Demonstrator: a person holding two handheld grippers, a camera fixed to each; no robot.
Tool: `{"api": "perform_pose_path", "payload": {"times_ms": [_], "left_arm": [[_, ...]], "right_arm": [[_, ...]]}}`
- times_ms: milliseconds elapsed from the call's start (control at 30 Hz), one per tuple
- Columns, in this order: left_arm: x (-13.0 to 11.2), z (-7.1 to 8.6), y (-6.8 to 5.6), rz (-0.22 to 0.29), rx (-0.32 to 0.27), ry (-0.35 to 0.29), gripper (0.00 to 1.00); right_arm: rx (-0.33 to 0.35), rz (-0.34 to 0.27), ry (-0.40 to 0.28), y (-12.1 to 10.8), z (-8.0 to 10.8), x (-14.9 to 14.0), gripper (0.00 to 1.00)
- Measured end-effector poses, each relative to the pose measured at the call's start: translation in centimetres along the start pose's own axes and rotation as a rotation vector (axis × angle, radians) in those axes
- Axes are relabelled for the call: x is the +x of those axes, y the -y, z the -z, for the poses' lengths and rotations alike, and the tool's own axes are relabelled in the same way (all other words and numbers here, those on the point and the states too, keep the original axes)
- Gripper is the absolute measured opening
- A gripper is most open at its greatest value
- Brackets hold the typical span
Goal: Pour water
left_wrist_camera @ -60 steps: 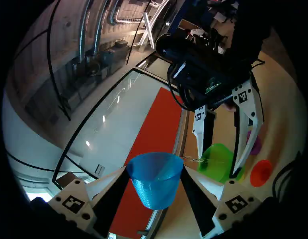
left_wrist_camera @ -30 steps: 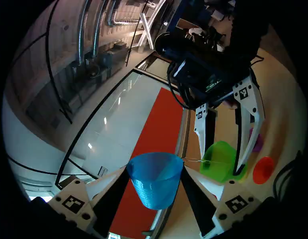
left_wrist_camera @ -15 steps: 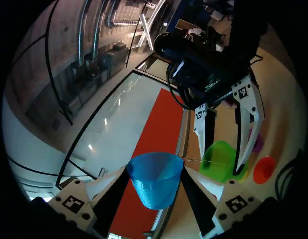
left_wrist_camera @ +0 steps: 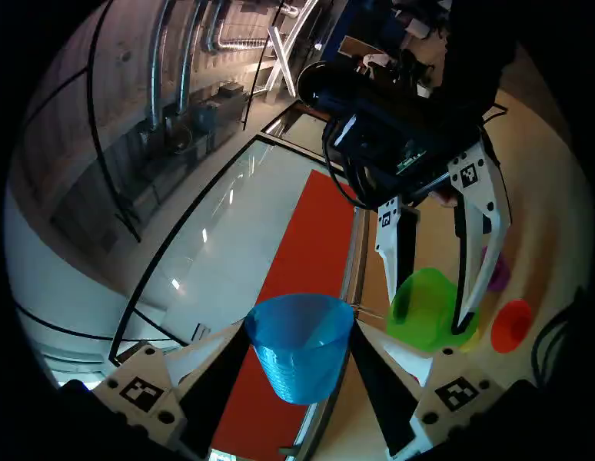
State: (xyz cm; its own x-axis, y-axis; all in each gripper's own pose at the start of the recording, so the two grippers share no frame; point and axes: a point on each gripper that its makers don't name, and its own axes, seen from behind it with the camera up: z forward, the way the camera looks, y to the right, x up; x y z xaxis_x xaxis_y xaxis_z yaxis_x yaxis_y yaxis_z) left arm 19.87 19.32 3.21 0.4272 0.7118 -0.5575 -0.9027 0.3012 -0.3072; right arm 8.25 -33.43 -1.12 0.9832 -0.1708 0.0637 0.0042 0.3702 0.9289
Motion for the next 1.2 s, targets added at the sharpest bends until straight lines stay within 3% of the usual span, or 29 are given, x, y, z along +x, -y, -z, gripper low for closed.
{"api": "perform_pose_path", "payload": {"times_ms": [1200], "left_arm": [[0.42,0.04,-0.07,-0.051,-0.004,-0.002,0.87]], "right_arm": [[-0.003,0.001,-0.006,-0.15,0.32,-0.23,0.92]]}}
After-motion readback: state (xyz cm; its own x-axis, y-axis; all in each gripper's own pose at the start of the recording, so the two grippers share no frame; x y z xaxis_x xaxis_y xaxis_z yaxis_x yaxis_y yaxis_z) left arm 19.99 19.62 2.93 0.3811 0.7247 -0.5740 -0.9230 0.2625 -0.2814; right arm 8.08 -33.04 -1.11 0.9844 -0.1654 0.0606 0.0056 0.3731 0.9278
